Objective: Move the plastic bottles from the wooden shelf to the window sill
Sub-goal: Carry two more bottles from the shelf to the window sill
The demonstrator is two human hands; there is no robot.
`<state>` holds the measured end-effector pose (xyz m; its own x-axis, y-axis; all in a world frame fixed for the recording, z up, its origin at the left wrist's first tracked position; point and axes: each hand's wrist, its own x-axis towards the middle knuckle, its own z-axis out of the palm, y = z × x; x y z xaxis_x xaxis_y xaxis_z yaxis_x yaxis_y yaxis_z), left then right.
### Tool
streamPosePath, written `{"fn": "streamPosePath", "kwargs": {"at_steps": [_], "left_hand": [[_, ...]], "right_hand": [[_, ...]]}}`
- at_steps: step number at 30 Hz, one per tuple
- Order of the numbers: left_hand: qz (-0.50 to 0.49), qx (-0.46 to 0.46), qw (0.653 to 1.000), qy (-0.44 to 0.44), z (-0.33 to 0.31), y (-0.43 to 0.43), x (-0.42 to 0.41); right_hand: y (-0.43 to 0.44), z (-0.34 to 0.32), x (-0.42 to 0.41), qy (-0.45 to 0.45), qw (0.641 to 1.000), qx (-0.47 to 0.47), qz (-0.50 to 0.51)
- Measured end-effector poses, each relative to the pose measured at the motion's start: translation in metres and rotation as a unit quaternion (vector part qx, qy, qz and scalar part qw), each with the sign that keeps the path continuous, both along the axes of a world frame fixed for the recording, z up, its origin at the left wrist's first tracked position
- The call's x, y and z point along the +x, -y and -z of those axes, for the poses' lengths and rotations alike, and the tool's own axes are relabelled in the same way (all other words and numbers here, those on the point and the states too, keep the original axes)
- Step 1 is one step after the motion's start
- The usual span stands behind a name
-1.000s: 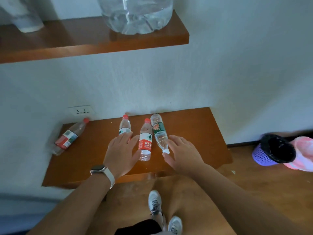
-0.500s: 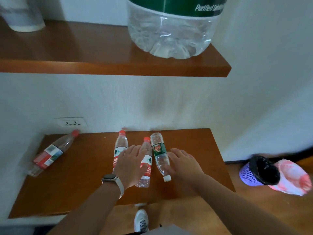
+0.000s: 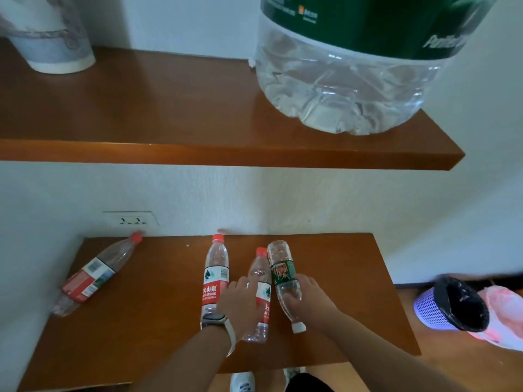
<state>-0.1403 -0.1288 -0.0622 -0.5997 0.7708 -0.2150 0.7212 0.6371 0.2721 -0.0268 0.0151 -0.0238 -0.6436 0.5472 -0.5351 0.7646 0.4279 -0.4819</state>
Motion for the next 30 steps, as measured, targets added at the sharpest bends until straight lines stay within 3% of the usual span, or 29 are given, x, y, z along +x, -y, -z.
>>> {"fn": "streamPosePath", "kwargs": {"at_steps": [7, 18, 30], "left_hand": [[-0.144, -0.006, 0.981, 0.130, 0.020, -0.019, 0.007], [-0.271, 0.023, 0.939, 0.213, 0.035, -0.030, 0.002], [-0.310, 0.194, 0.877, 0.310, 0.007, -0.021, 0.000]], "right_hand": [[-0.014, 0.022, -0.020, 0.008, 0.995, -0.060, 0.080], [-0.030, 0.056, -0.041, 0.015, 0.994, -0.054, 0.094], [-0.029, 0.048, -0.027, -0.033, 0.989, -0.080, 0.122]]}}
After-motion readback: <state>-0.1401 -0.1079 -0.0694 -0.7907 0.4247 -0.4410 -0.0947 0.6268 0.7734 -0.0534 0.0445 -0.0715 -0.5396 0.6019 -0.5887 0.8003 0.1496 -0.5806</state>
